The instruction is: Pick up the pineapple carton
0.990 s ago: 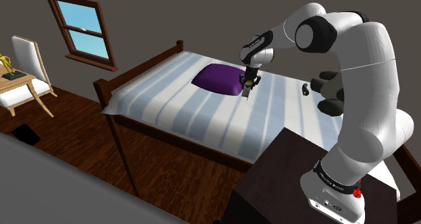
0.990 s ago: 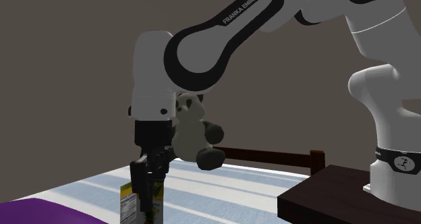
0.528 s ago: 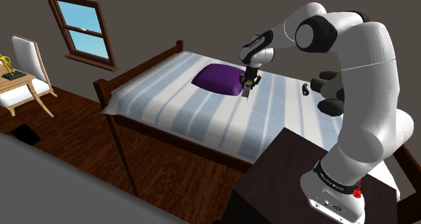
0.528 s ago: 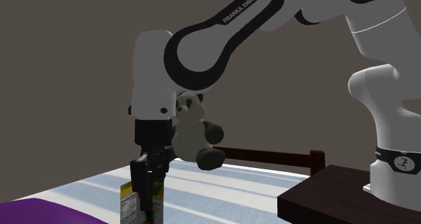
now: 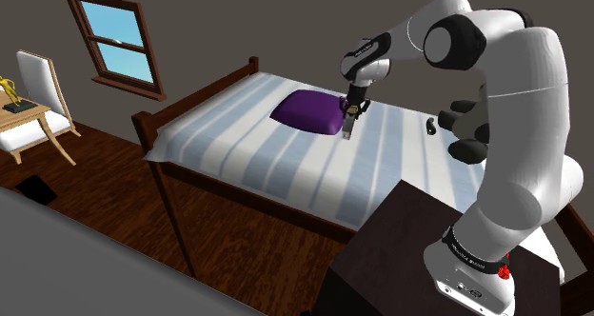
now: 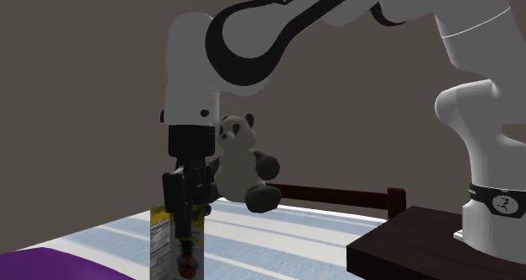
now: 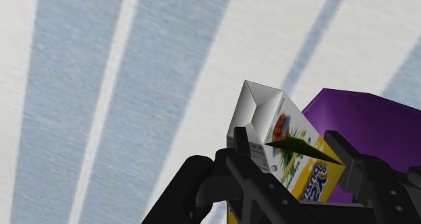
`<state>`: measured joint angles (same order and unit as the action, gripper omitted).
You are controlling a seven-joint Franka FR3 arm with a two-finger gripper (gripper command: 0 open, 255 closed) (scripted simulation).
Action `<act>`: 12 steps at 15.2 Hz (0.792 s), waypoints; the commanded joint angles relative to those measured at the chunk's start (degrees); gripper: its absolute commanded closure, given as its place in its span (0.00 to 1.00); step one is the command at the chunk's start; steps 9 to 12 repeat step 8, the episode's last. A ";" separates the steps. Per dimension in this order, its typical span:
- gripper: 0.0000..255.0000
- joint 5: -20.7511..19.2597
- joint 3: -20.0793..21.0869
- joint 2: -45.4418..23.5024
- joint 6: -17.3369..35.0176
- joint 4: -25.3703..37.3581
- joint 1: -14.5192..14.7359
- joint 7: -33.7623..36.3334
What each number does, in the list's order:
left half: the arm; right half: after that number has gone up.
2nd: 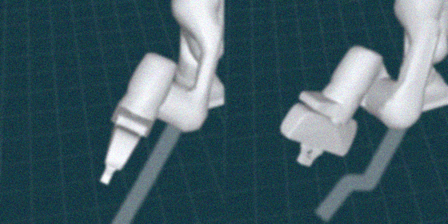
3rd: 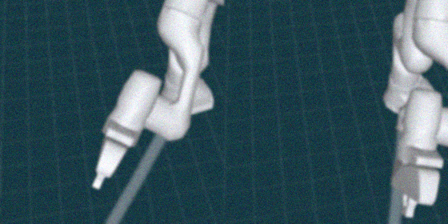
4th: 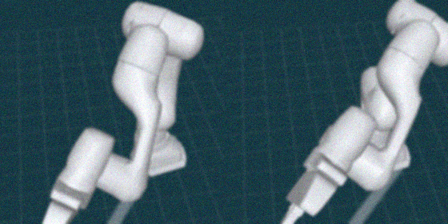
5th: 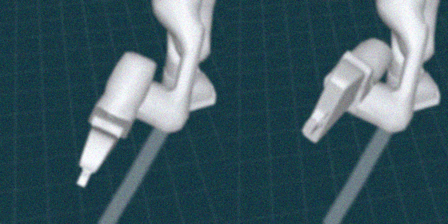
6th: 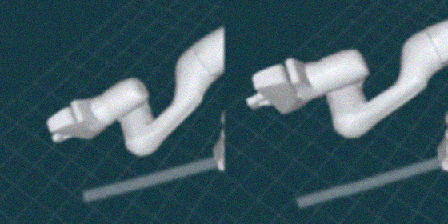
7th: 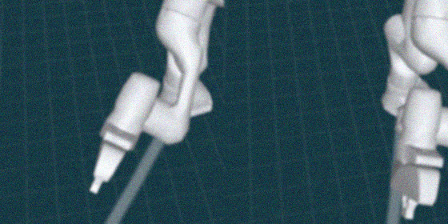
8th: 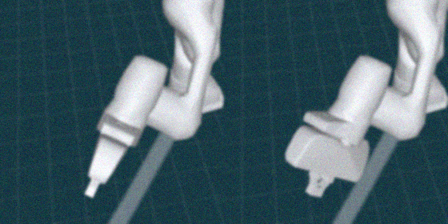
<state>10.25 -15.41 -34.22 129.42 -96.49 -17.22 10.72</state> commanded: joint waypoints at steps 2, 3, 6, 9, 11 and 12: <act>1.00 -0.45 -0.33 1.54 -1.66 0.17 0.18 0.19; 1.00 -0.59 -0.43 1.97 -2.21 0.31 0.24 0.27; 1.00 -1.00 -0.69 3.22 -3.92 0.80 0.41 0.50; 1.00 -1.02 -0.70 3.28 -4.00 0.83 0.41 0.52; 1.00 -1.02 -0.70 3.28 -4.00 0.83 0.41 0.52; 1.00 -1.02 -0.70 3.28 -4.00 0.83 0.41 0.52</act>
